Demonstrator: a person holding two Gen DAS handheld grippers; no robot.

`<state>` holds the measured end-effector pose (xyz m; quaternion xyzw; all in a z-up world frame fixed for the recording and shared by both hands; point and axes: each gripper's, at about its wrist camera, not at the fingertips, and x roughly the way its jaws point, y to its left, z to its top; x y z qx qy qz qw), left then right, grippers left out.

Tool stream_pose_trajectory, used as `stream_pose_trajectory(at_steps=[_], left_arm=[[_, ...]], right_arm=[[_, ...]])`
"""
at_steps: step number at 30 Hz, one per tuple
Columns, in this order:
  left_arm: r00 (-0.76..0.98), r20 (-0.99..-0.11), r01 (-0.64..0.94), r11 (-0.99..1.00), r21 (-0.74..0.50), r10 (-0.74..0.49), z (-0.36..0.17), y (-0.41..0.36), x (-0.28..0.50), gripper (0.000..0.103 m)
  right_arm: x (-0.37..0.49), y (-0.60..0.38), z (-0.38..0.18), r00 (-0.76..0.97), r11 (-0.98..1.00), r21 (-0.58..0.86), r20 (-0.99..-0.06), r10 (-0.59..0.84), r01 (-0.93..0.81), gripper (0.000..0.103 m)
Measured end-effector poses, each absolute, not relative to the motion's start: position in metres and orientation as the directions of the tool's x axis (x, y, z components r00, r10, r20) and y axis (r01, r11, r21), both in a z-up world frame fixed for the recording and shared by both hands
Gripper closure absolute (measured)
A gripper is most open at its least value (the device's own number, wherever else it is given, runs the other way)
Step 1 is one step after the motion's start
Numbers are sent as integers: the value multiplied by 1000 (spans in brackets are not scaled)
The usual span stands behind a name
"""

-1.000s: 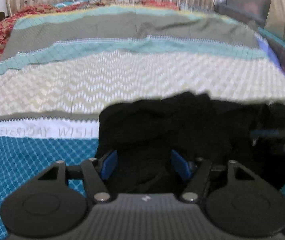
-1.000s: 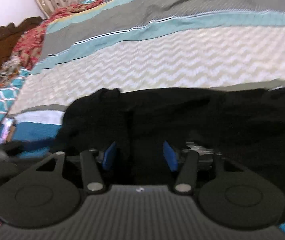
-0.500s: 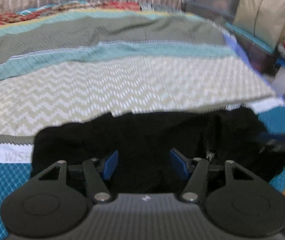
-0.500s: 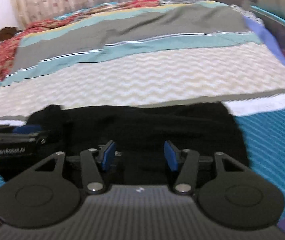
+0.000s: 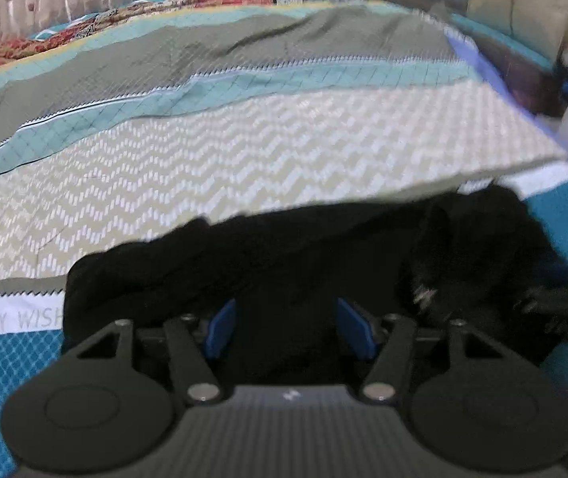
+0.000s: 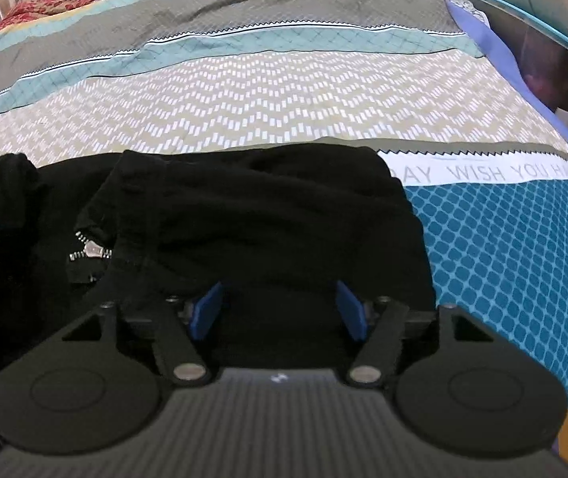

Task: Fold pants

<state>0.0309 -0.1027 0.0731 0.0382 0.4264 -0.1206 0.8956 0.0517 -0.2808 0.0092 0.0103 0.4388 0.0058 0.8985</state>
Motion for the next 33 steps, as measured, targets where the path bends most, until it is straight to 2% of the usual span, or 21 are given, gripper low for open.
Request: stream_pose_trajectory(at_steps=[5,8,15,22,29,33], left_arm=[[607,-727,327,935,-140,-321,95,-124,27,46],[579,-728,362,916,-173,-366,95,-140,30,46],[535,-773,386,913,-136,-341,80,-172,41,61],[507,-819,330,938,-104,-269,58,-177,48,62],[460,-847,274,950,-151,-267,41,-168,63,56],[439,-849,257,947,-195,-294,46,-159,66,56]], right_arm=[[48,-283,13,619,1000,27,-785,25,-5,37],[48,-284,13,618,1000,25,-786,26,-10,37],[46,-282,14,619,1000,19,-785,26,-18,36],[45,-283,14,622,1000,21,-782,31,-23,36],[43,-281,13,629,999,16,-776,35,-35,34],[25,-304,28,690,994,102,-716,106,-47,35]])
